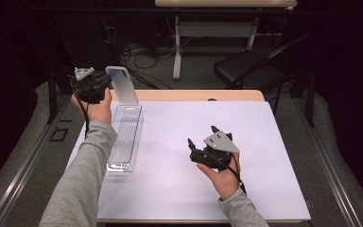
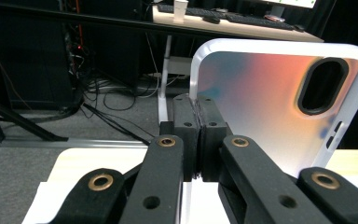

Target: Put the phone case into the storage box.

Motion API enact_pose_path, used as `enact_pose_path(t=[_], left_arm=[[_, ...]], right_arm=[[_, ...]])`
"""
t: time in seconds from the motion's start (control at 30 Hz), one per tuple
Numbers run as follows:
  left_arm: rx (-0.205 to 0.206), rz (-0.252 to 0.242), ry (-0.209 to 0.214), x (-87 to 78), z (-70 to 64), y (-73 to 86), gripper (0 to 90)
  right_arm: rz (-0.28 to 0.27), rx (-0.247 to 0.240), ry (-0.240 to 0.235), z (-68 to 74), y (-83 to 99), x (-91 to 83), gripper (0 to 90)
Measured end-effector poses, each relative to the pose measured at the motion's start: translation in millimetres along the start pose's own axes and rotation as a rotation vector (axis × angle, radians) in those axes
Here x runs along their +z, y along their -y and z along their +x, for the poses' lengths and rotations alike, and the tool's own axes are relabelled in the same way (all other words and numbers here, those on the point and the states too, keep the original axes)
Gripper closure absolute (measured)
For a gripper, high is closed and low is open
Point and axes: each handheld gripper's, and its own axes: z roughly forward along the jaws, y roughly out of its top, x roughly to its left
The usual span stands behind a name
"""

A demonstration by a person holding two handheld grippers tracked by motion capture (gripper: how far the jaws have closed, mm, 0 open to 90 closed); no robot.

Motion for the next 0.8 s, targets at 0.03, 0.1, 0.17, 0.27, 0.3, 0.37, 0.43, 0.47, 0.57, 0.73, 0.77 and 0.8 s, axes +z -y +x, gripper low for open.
enact_pose_path(t=[0.03, 0.1, 0.17, 0.27, 0.3, 0.37, 0.43, 0.47, 0.57, 0.73, 0.77, 0.8], left_arm=[[0.0, 0.001, -0.003, 0.6, 1.0, -0.3, 89.0], [-0.003, 0.002, -0.01, 2.1, 3.3, 0.0, 89.0], [-0.003, 0.006, -0.013, 3.6, 5.8, 0.8, 89.0], [-0.005, 0.008, -0.018, 5.0, 8.6, 0.9, 89.0], [-0.005, 0.007, -0.02, 5.3, 9.6, 0.9, 89.0], [-0.008, 0.007, -0.027, 6.3, 11.2, 1.3, 89.0], [-0.006, 0.012, -0.032, 8.0, 12.9, 2.3, 89.0], [-0.003, 0.015, -0.04, 8.8, 13.6, 3.1, 89.0], [-0.005, 0.017, -0.049, 11.8, 16.1, 5.8, 89.0], [0.005, 0.022, -0.066, 17.5, 18.2, 9.2, 89.0], [0.006, 0.023, -0.069, 19.0, 18.3, 10.0, 89.0], [0.009, 0.022, -0.072, 20.6, 18.4, 10.9, 89.0]], right_arm=[[0.001, 0.001, -0.003, -0.2, 0.0, 0.0, 12.8], [0.002, 0.007, -0.008, -0.6, 0.1, 0.1, 10.5], [0.004, 0.013, -0.012, -1.4, 0.2, 0.2, 9.7], [0.009, 0.015, 0.005, -2.8, 0.9, 0.9, 8.6], [0.015, 0.014, -0.006, -3.5, 1.2, 1.2, 6.3], [0.02, 0.024, -0.015, -4.3, 2.0, 1.4, 5.0], [0.02, 0.033, -0.013, -5.6, 2.0, 1.0, 5.0], [0.018, 0.035, -0.012, -6.2, 1.9, 0.7, 4.6], [0.019, 0.045, -0.015, -8.6, 2.1, -0.7, 3.0], [0.022, 0.047, -0.024, -13.8, 2.8, -3.4, 0.4], [0.018, 0.051, -0.023, -14.5, 3.1, -4.1, 0.0], [0.018, 0.049, -0.024, -15.5, 3.3, -5.1, 0.0]])
